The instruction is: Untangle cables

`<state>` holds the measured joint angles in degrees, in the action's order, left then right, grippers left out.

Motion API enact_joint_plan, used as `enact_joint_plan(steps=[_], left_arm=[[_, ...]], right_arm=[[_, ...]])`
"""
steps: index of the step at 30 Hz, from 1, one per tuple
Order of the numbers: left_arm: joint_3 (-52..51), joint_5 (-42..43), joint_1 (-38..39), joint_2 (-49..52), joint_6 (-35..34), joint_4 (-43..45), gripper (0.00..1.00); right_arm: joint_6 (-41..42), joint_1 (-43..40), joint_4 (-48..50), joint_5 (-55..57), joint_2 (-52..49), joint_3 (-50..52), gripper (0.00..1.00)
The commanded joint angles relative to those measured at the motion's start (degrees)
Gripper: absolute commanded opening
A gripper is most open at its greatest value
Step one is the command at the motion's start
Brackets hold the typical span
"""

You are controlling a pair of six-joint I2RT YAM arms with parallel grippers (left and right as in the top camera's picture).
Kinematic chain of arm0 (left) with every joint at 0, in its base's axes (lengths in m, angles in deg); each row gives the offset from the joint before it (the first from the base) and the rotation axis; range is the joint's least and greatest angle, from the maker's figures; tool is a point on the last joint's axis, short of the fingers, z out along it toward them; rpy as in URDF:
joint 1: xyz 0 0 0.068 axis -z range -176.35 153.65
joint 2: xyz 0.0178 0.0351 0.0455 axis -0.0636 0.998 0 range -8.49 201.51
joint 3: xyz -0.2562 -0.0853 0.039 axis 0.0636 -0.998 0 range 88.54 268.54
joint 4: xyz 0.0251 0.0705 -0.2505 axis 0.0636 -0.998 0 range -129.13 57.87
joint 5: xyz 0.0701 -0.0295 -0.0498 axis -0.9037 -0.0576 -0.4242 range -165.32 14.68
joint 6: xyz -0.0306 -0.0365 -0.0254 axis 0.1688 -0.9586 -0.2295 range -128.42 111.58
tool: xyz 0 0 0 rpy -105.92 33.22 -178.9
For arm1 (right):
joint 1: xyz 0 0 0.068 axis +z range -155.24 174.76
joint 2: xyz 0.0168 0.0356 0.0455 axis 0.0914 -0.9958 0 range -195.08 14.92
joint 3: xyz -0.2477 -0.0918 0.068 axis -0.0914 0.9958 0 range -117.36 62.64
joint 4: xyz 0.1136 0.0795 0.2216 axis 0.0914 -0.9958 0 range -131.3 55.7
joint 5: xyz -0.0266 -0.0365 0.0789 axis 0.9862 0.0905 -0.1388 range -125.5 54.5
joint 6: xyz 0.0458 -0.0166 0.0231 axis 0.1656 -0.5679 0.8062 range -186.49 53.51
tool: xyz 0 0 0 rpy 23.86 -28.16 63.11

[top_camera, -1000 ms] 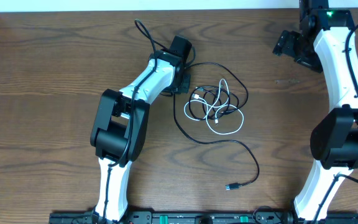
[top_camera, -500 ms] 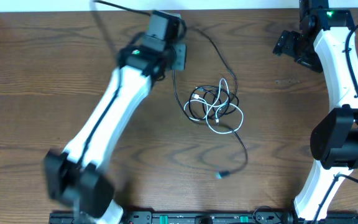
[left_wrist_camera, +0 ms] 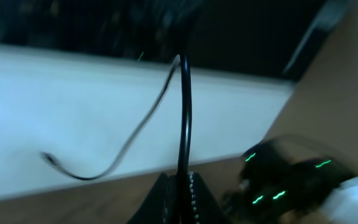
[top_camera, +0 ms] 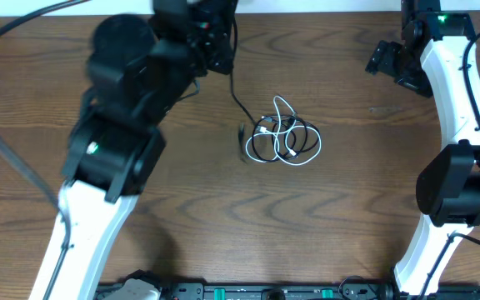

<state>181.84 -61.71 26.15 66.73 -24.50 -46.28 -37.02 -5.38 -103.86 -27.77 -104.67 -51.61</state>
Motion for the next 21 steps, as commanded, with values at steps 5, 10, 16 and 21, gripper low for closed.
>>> enact_joint_plan(steps=[5,10,16,21], left_arm=[[0.5,2.7,-0.2,-3.6,-7.9,10.4,0.07],[0.5,1.7,-0.2,-3.6,-6.7,17.1,0.07],[0.5,-7.7,-0.2,-2.0,-1.0,17.5,0.07],[0.5,-11.7,-0.2,0.4,0.4,21.1,0.08]], right_arm=[[-0.4,-0.6,-0.1,0.7,-0.4,-0.2,0.99],[-0.4,-0.6,-0.1,0.7,-0.4,-0.2,0.99],[-0.4,-0.6,-0.1,0.7,-0.4,-0.2,0.99],[-0.4,-0.6,-0.1,0.7,-0.4,-0.2,0.99]])
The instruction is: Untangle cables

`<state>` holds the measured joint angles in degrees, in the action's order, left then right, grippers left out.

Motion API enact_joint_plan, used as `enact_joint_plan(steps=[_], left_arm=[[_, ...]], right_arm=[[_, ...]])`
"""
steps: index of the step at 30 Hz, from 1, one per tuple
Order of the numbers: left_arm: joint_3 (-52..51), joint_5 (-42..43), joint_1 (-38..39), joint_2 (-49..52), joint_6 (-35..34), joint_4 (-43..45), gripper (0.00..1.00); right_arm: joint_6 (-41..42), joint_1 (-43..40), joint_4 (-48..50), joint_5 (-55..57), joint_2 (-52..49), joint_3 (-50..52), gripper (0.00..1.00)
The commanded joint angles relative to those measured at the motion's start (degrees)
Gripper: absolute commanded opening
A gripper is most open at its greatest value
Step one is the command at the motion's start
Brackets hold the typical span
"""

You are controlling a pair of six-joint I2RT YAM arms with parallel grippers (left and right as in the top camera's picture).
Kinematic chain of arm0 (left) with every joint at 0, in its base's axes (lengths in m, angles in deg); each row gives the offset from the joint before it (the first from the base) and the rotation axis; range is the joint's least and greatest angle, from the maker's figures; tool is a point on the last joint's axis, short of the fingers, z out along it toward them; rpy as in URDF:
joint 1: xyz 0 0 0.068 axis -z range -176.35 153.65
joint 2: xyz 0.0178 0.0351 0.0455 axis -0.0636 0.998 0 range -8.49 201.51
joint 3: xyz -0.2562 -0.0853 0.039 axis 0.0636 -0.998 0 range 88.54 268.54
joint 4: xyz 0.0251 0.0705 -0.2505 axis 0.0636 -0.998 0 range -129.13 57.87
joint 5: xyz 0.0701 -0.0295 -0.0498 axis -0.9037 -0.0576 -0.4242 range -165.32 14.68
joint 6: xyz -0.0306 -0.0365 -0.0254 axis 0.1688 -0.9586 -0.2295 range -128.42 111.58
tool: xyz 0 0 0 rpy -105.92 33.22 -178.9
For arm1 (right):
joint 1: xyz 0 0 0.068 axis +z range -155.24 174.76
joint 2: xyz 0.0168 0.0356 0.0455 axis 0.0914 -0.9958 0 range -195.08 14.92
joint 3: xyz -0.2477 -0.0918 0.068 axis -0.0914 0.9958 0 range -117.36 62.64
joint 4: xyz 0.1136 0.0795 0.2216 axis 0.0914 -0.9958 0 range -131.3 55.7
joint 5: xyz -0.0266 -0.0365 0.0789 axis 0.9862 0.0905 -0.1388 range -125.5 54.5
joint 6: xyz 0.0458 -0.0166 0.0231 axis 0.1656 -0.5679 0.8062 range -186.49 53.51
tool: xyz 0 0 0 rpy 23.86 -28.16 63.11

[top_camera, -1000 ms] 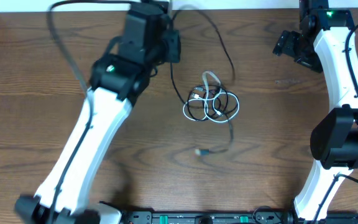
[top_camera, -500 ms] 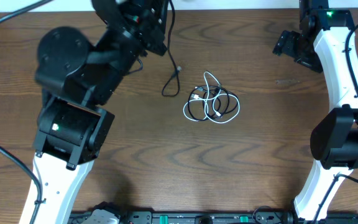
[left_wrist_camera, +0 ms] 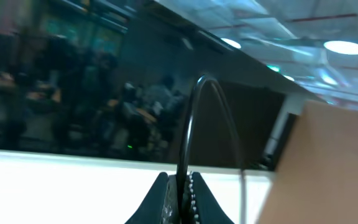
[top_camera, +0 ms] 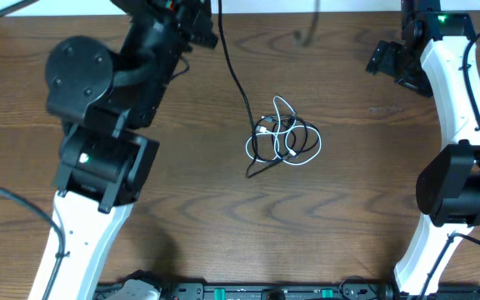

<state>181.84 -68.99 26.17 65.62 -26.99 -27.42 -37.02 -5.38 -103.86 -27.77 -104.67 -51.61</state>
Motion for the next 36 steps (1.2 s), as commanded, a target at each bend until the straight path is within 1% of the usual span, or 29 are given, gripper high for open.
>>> enact_joint_plan(steps=[1,5,8,10,15,22,25,29,33,36], left_arm=[[0.5,-4.5,-0.2,2.1,3.2,3.8,0.08],[0.5,-4.9,-1.2,4.4,3.6,11.8,0.07],[0.5,-9.6,-2.9,6.1,3.6,16.3,0.08],[0.5,-11.9,-4.7,7.0,4.0,16.5,0.07],[0.5,-11.9,-9.8,10.4,6.3,14.9,0.07],[0.5,-11.8,-14.6,16.1,5.8,16.1,0.08],[0.5,-9.5,-15.6,18.8,5.6,17.9,0.07],[0.5,-2.0,-16.5,23.0,5.7,23.3,0.07],[0.5,-1.4,-16.7,26.7,5.7,28.8,0.07],[0.5,-1.4,-17.6,28.6,6.1,29.2,0.07]], right_arm=[[-0.4,-0.6,-0.1,0.7,-0.4,-0.2,0.99],[-0.4,-0.6,-0.1,0.7,-0.4,-0.2,0.99],[-0.4,-0.6,-0.1,0.7,-0.4,-0.2,0.99],[-0.4,-0.6,-0.1,0.7,-0.4,-0.2,0.99],[-0.4,-0.6,-0.1,0.7,-0.4,-0.2,0.99],[-0.4,-0.6,-0.1,0.7,-0.4,-0.2,0.99],[-0.4,-0.6,-0.1,0.7,-0.4,-0.2,0.99],[-0.4,-0.6,-0.1,0.7,-0.4,-0.2,0.99],[-0.4,-0.6,-0.1,0.7,-0.4,-0.2,0.99],[-0.4,-0.5,-0.1,0.7,-0.4,-0.2,0.99]])
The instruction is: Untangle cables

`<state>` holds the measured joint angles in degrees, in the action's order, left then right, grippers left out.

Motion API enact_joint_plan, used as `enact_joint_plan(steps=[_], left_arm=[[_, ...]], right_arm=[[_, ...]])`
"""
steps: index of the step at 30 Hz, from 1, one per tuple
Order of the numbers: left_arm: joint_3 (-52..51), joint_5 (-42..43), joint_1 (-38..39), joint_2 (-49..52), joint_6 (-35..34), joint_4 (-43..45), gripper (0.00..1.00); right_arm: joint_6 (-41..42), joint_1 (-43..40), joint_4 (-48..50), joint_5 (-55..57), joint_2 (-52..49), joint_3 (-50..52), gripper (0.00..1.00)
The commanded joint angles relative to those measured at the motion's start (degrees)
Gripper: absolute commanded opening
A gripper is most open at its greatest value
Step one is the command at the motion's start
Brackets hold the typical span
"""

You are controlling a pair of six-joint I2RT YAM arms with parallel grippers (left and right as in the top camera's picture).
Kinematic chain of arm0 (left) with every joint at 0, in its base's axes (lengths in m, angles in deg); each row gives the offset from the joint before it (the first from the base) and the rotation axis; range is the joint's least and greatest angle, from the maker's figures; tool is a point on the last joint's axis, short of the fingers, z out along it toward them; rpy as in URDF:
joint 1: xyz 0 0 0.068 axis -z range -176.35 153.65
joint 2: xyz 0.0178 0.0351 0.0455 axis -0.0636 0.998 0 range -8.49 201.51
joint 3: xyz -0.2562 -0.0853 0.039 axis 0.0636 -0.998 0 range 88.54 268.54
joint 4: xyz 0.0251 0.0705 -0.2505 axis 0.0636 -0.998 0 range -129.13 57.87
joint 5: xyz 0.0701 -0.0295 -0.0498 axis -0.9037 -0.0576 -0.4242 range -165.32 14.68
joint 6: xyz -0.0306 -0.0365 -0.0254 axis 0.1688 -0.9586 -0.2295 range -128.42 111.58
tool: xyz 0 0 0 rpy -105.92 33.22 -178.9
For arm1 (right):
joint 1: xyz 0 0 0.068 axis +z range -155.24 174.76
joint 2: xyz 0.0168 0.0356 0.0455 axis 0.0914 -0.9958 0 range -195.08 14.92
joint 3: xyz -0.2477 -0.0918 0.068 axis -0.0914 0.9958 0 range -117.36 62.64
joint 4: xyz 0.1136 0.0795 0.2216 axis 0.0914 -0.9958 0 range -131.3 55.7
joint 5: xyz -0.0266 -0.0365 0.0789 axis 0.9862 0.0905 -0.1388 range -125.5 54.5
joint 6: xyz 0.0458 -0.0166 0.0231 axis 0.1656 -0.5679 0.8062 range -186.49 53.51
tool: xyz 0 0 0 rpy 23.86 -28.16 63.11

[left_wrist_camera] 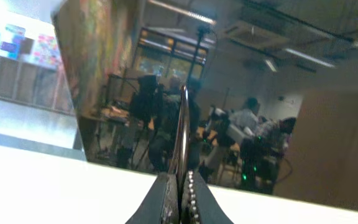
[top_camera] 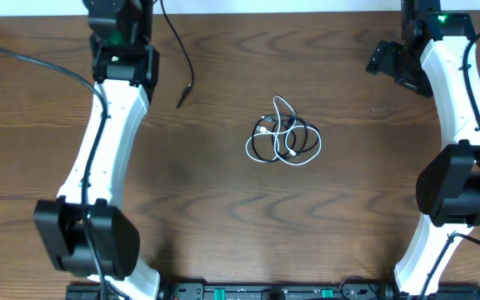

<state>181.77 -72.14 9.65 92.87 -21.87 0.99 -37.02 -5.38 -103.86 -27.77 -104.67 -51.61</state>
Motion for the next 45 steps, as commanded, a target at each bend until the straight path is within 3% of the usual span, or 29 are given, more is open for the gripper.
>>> enact_joint_plan(steps=[1,9,14,15,19,20,23,24,25,30,35,42,45], left_arm=[[0.5,1.8,-1.4,1.8,1.0,0.6,0.07],[0.5,1.8,-10.6,7.6,1.1,-2.3,0.08],[0.5,1.8,-17.5,10.8,6.2,-5.8,0.08],[0.5,1.7,-18.8,11.5,7.6,-6.6,0.16],[0.5,-0.7,-23.9,13.6,11.7,-11.0,0.17],[0.5,-2.4,-25.3,14.0,11.7,-12.2,0.22],[0.5,-3.8,-29.0,14.4,11.7,-16.4,0.72],[0.5,-3.8,-30.3,14.4,11.7,-18.1,0.85],[0.5,-3.8,-31.3,14.2,11.7,-19.8,0.91],[0.5,-0.5,-33.0,12.0,11.7,-30.4,0.93],[0.5,17.0,-29.6,11.4,9.9,-43.3,0.93],[0.3,16.6,-21.2,12.7,6.6,-60.0,0.93],[0.3,10.7,-18.2,13.6,3.5,-65.2,0.93]], right_arm=[[-0.4,-0.5,-0.1,0.7,-0.4,-0.2,0.99],[-0.4,-0.5,-0.1,0.7,-0.4,-0.2,0.99],[-0.4,-0.5,-0.1,0.7,-0.4,-0.2,0.99],[-0.4,-0.5,-0.1,0.7,-0.4,-0.2,0.99],[-0.4,-0.5,-0.1,0.7,-0.4,-0.2,0.99],[-0.4,-0.5,-0.1,0.7,-0.4,-0.2,0.99],[-0.4,-0.5,-0.1,0.7,-0.4,-0.2,0.99],[-0.4,-0.5,-0.1,0.7,-0.4,-0.2,0.99],[-0.4,-0.5,-0.1,0.7,-0.4,-0.2,0.99],[-0.4,-0.5,-0.1,0.7,-0.4,-0.2,0.99],[-0.4,-0.5,-0.1,0.7,-0.4,-0.2,0.99],[-0.4,-0.5,-0.1,0.7,-0.4,-0.2,0.99],[-0.4,-0.5,-0.1,0.7,-0.4,-0.2,0.99]])
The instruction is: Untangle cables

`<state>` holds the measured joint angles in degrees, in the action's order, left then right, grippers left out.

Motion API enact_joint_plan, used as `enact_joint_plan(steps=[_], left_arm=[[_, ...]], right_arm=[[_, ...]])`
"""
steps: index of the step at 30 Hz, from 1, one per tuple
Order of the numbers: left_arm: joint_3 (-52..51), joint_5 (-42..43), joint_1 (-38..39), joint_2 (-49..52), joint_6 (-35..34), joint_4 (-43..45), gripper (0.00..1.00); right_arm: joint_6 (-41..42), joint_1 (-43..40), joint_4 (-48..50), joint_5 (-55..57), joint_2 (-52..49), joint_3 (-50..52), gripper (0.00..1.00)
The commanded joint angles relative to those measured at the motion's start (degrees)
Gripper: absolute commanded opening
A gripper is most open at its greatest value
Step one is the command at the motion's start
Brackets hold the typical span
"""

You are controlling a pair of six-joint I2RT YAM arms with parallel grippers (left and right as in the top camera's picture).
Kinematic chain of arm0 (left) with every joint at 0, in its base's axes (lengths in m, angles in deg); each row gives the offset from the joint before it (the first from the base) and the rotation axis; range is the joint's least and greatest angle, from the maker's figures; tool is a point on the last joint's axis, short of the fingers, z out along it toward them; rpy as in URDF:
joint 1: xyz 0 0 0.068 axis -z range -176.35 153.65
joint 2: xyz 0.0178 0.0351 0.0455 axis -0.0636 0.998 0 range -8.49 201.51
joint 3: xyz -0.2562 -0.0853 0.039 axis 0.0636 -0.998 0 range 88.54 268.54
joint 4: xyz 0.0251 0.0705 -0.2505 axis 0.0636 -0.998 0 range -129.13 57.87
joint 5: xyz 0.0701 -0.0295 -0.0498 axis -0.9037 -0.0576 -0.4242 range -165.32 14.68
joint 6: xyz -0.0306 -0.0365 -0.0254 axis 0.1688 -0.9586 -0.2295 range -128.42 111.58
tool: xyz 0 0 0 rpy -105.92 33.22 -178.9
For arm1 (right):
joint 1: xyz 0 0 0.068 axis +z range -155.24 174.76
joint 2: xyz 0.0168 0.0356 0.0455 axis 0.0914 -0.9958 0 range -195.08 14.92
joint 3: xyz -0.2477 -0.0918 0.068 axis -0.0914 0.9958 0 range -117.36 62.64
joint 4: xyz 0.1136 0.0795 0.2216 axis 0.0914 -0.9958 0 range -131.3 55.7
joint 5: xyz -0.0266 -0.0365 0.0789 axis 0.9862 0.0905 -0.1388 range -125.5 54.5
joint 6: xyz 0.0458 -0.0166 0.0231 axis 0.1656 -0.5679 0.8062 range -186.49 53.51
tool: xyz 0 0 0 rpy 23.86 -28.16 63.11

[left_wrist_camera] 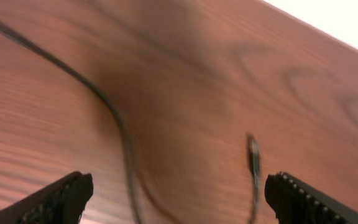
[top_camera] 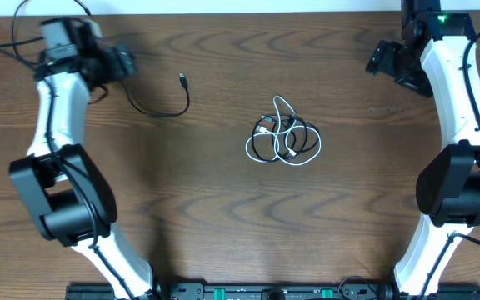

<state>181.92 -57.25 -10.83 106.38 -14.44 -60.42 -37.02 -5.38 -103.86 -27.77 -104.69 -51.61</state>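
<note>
A loose black cable [top_camera: 167, 111] lies in a curve on the wooden table at the far left, its plug [top_camera: 182, 80] pointing away. In the left wrist view the same black cable [left_wrist_camera: 114, 121] and plug [left_wrist_camera: 253, 155] rest on the wood. My left gripper [top_camera: 122, 63] [left_wrist_camera: 179, 202] is open wide just left of the cable, with nothing between its fingertips [left_wrist_camera: 73, 190]. A tangle of white and black cables [top_camera: 283, 138] sits mid-table. My right gripper [top_camera: 386, 58] is at the far right edge, well away from the tangle.
The table's far edge [top_camera: 248, 12] runs along the top, with a white surface beyond it. The white right arm [top_camera: 457, 100] stands along the right side. A black rail [top_camera: 248, 292] lines the near edge.
My left gripper, then shut on the black cable near the far edge, is now open. It has moved to the far left corner, and the cable lies on the table.
My left gripper was shut on the black cable, whose end was still at the tangle. Then the cable stretched farther from the tangle. Then it hung clear at the far left. Now it lies on the table apart from the tangle, released.
</note>
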Motion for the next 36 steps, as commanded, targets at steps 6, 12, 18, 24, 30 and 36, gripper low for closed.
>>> enact_joint_plan(steps=[6,12,18,24,30,36], left_arm=[[-0.2,-15.6,7.0,3.4,-8.3,-10.1,0.91],[-0.2,-19.4,7.6,7.8,-13.4,-12.2,0.89],[-0.2,-19.0,7.5,10.4,-14.3,-11.3,0.66],[-0.1,-15.8,7.4,10.2,-14.3,-5.0,0.20],[0.3,-13.1,5.1,8.2,-20.0,6.1,0.08],[0.3,-0.2,-2.1,5.6,-39.6,26.1,0.07]], right_arm=[[-0.4,-0.5,-0.1,0.7,-0.4,-0.2,0.99],[-0.4,-0.5,-0.1,0.7,-0.4,-0.2,0.99],[-0.4,-0.5,-0.1,0.7,-0.4,-0.2,0.99],[-0.4,-0.5,-0.1,0.7,-0.4,-0.2,0.99],[-0.4,-0.5,-0.1,0.7,-0.4,-0.2,0.99],[-0.4,-0.5,-0.1,0.7,-0.4,-0.2,0.99]])
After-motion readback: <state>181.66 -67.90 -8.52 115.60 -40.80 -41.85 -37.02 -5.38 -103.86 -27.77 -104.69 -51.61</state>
